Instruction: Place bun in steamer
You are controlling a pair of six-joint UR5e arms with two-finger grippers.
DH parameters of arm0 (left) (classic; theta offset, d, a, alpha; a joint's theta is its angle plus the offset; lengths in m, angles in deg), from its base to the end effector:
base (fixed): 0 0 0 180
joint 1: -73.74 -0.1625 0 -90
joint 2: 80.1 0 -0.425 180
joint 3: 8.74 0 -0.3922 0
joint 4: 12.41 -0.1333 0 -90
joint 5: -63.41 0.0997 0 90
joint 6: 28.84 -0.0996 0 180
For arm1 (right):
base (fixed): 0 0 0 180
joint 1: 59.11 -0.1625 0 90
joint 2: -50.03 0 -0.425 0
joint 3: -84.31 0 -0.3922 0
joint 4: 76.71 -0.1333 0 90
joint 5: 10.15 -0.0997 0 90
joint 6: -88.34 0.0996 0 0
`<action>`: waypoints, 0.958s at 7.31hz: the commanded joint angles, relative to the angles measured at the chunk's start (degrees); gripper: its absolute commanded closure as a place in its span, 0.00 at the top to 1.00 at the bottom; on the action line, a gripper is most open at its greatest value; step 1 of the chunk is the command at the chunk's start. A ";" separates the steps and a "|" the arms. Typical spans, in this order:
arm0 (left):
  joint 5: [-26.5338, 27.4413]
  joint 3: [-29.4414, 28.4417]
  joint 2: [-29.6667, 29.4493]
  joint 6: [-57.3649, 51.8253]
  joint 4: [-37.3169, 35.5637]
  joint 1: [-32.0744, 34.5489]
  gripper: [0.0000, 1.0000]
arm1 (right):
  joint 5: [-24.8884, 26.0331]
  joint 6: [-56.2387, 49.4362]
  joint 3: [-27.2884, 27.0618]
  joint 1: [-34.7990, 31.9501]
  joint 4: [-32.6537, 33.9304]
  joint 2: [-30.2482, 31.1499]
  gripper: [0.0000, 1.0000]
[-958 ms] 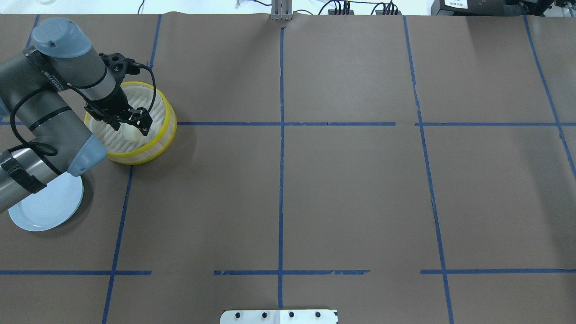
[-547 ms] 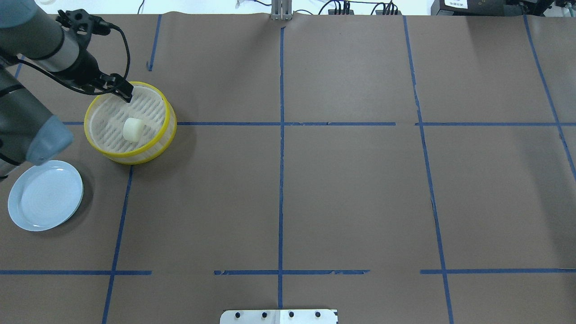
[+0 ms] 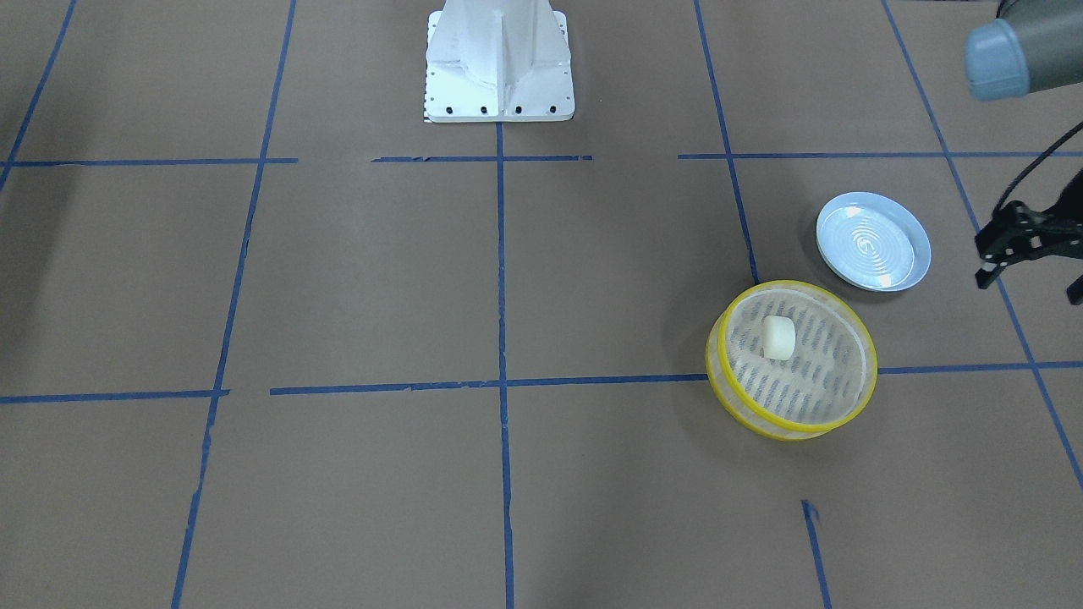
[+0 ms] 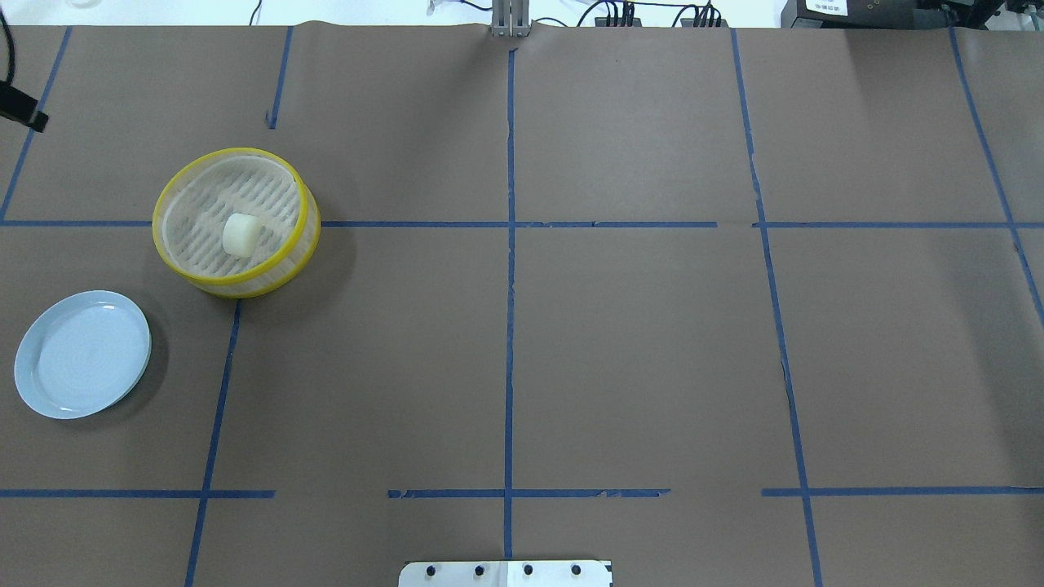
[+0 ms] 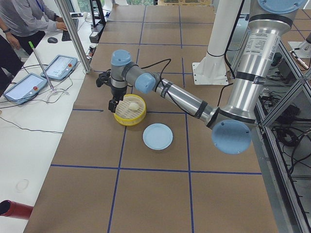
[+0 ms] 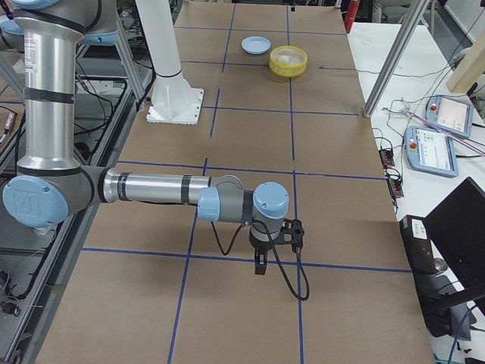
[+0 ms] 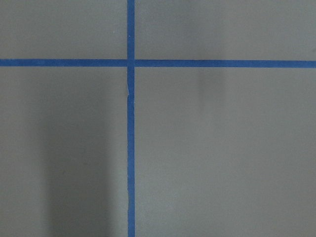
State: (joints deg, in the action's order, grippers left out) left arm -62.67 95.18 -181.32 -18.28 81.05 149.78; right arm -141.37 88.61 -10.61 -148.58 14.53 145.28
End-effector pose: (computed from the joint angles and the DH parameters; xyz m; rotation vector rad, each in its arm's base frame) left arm 0.0636 -0.5652 0.4357 0.3408 0.7054 0.2134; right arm 0.0635 -0.4515 0.6656 -0.0312 -0.7192 0.0055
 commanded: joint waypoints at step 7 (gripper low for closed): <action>-6.10 -11.01 12.36 -14.96 -1.01 12.81 1.00 | 0.00 0.00 0.00 0.09 0.00 0.02 1.00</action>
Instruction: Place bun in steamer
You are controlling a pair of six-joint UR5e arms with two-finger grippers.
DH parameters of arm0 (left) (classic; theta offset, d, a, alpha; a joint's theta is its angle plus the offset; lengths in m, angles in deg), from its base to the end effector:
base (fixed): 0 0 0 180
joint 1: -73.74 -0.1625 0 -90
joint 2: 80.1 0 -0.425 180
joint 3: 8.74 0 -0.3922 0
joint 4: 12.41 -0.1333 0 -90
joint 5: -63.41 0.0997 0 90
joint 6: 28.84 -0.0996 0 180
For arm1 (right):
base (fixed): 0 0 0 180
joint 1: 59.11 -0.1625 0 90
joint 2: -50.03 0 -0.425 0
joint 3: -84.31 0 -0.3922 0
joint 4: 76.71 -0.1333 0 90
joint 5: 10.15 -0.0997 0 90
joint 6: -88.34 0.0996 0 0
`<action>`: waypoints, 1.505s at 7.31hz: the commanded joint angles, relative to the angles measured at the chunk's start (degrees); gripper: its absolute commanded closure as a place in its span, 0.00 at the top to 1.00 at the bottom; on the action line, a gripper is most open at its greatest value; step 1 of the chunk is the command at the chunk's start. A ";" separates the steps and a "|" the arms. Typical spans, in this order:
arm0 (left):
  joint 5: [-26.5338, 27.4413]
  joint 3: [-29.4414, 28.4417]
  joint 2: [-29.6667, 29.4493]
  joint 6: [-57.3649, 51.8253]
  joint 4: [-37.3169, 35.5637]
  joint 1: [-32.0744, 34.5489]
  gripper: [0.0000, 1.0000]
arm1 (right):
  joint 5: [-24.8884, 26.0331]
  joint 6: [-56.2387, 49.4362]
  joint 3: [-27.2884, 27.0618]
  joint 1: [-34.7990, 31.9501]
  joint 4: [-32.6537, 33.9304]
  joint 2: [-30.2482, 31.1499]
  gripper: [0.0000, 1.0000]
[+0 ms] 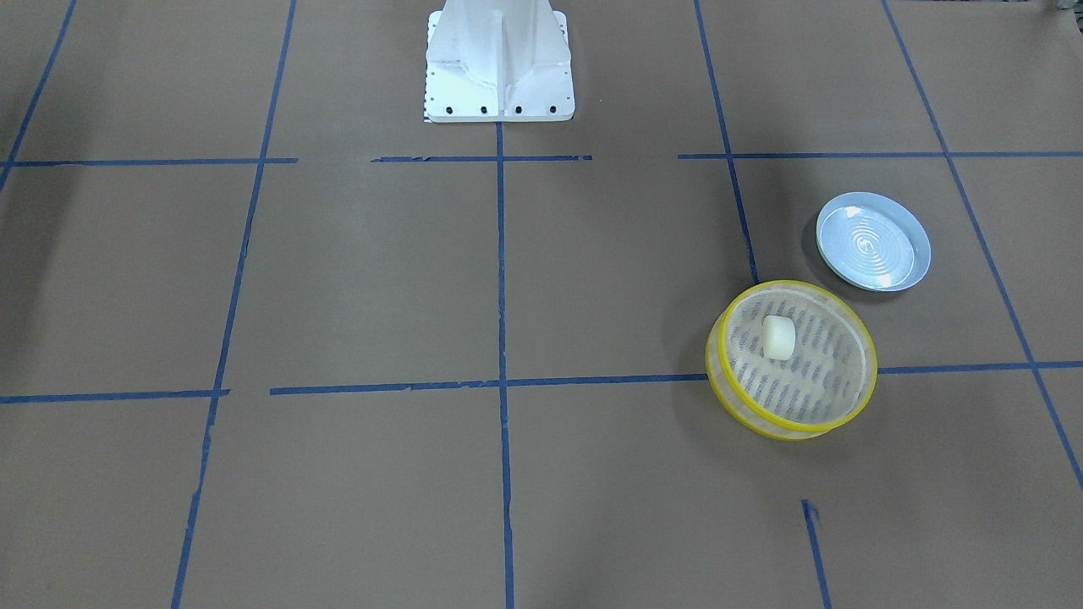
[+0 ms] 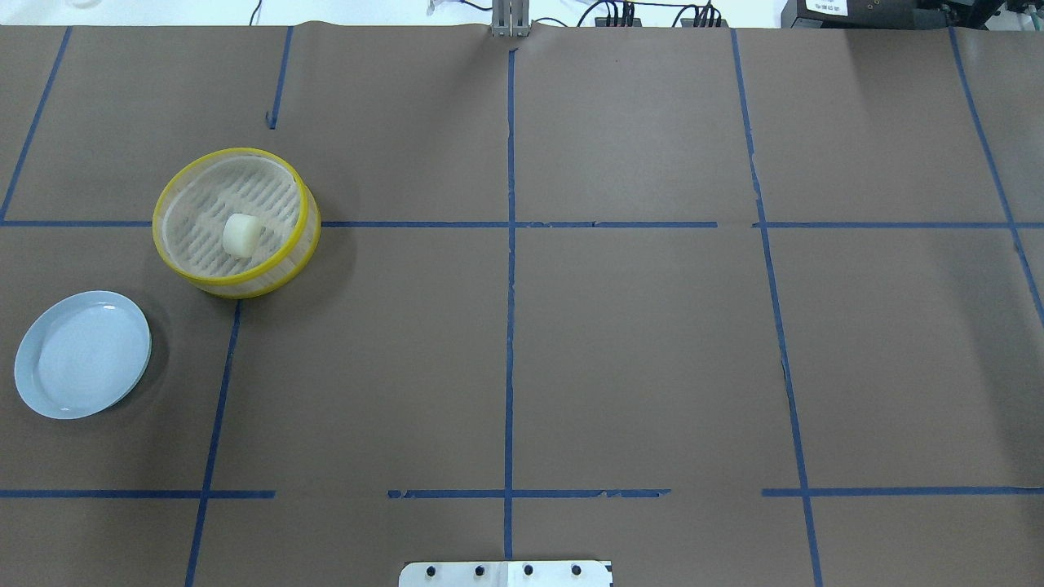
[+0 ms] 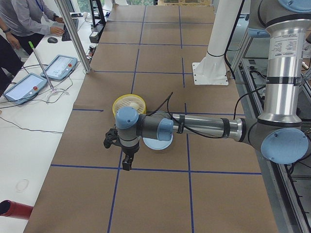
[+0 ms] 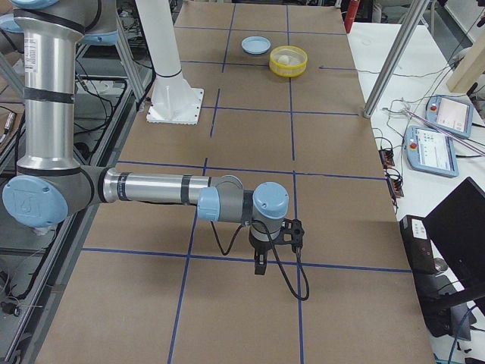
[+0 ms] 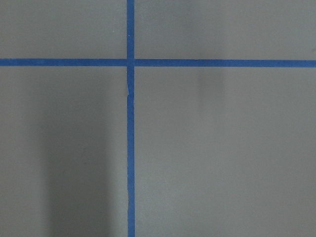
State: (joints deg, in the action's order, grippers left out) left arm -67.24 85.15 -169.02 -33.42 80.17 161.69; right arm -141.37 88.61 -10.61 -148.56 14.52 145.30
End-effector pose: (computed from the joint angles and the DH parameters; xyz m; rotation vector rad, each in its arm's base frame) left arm -0.0508 -0.4922 0.6341 0.1058 0.7074 0.1441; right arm 0.0633 -0.4514 0.6657 -0.0315 -0.7192 0.0052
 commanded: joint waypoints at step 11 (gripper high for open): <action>-1.62 -0.19 1.65 0.45 -4.26 1.17 1.00 | 0.00 0.00 0.00 0.07 0.00 0.00 1.00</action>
